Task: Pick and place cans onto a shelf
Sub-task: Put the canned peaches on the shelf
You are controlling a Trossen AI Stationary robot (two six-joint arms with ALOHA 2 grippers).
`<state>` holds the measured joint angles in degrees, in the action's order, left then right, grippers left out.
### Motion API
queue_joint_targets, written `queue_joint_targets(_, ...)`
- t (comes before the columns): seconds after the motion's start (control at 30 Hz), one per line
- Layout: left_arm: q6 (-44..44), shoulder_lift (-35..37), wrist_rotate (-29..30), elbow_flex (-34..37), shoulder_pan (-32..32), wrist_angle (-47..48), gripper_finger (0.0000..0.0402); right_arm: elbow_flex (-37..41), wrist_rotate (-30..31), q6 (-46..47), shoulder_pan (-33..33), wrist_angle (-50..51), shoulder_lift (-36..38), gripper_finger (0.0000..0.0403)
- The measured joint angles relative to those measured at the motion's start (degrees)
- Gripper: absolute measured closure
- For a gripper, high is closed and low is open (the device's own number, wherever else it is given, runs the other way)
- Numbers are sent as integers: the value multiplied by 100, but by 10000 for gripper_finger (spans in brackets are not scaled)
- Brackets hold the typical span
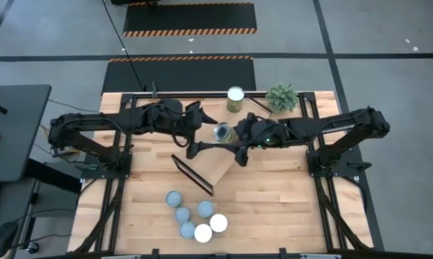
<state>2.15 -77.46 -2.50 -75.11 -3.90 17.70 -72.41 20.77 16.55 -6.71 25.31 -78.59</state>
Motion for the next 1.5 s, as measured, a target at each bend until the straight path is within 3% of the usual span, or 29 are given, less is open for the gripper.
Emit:
queue_joint_targets(0.17, 4, 93, 109, -7, -150, 22, 5, 459, 544, 197, -40, 74, 492, 89)
queue_joint_targets(0.33, 86, 63, 155, -7, -248, 37, 6, 1623, 1038, 558, -45, -911, 1070, 88)
queue_joint_targets(0.5, 152, 58, 726, -5, -274, 33, 6, 2657, 1987, 498, -42, -2054, 1403, 88)
queue_joint_targets(0.7, -166, -350, 47, -5, -372, -315, 6, 3608, 2488, -134, 258, -3692, 1416, 87)
queue_joint_targets(1.07, -304, -1062, -78, 0, -372, -924, 6, 4307, 2421, -171, 869, -4365, 1404, 86)
queue_joint_targets(1.5, -234, -1153, -84, 0, -370, -1027, 6, 4528, 1627, -324, 1401, -4506, 1404, 65)
